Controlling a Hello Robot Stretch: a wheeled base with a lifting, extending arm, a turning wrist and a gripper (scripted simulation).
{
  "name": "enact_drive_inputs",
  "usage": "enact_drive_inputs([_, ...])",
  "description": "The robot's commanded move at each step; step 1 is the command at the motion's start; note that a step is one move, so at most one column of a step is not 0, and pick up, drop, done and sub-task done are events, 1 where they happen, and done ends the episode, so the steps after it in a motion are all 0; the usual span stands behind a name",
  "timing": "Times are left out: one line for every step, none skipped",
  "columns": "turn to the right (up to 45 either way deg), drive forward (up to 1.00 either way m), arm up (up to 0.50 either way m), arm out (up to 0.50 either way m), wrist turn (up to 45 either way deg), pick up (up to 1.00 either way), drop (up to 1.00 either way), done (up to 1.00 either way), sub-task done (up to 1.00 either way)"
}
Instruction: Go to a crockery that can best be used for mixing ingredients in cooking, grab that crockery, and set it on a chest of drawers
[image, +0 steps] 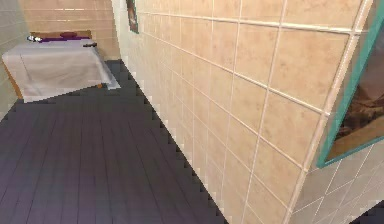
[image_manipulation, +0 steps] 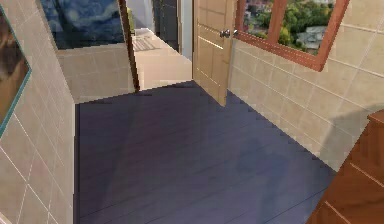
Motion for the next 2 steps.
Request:
enact_drive_inputs([0.0,0.05,0.0,0.0,0.0,0.0,0.0,0.0,0.0])
enact_drive_inputs([45.0,0.0,0.0,0.0,0.0,0.0,0.0,0.0,0.0])
